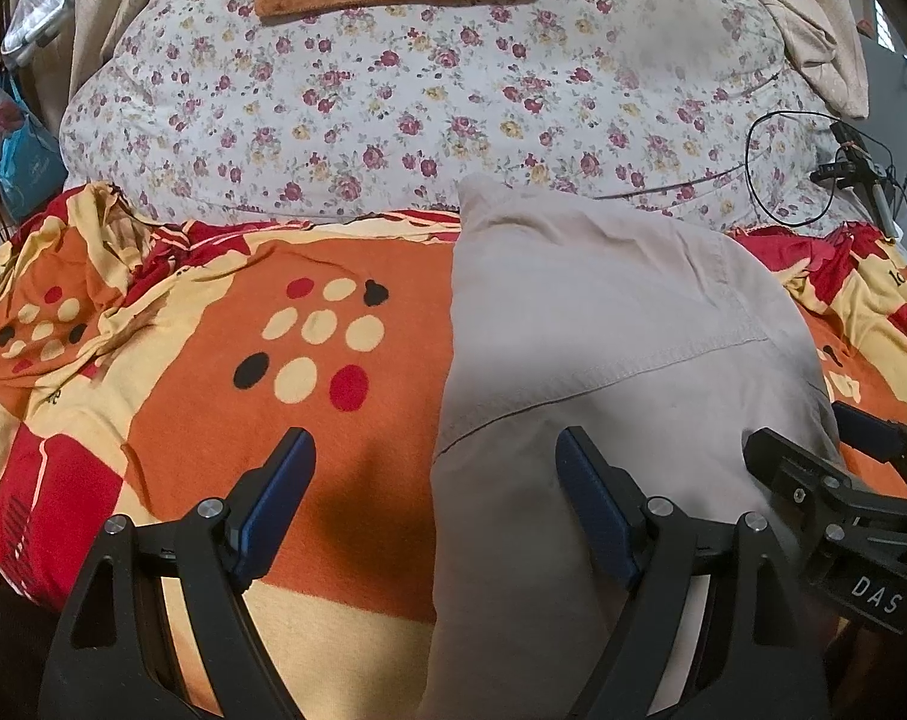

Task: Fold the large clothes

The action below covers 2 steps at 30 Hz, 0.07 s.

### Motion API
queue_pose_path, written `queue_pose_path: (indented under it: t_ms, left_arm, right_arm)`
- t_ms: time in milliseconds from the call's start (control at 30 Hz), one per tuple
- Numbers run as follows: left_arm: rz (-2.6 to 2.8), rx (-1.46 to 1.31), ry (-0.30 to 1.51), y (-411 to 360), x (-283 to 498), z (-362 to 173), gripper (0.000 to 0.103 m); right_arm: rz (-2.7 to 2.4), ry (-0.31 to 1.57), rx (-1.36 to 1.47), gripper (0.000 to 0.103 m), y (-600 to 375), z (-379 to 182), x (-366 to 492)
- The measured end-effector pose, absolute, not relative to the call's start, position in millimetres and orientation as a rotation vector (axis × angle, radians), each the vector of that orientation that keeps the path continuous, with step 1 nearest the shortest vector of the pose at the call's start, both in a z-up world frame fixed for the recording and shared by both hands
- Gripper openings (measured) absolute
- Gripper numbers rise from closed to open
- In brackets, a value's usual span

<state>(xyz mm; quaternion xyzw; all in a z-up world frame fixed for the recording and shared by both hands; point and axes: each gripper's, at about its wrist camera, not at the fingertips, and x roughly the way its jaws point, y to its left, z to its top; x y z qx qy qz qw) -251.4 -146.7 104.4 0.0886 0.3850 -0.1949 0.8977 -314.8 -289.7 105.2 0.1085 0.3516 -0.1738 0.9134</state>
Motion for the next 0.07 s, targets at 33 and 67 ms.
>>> queue_pose_path:
  t_ms: [33,67]
  left_arm:
    - [-0.406,0.184,0.797,-146.8,-251.7,104.6,0.083]
    - [-0.410,0.184,0.801,-146.6,-250.9,104.8,0.083]
  right_arm:
    - [-0.358,0.724,0.225,0.082,-290.2,105.2,-315.0]
    - [-0.357,0.723,0.225,0.082,-290.3,105.4,-315.0]
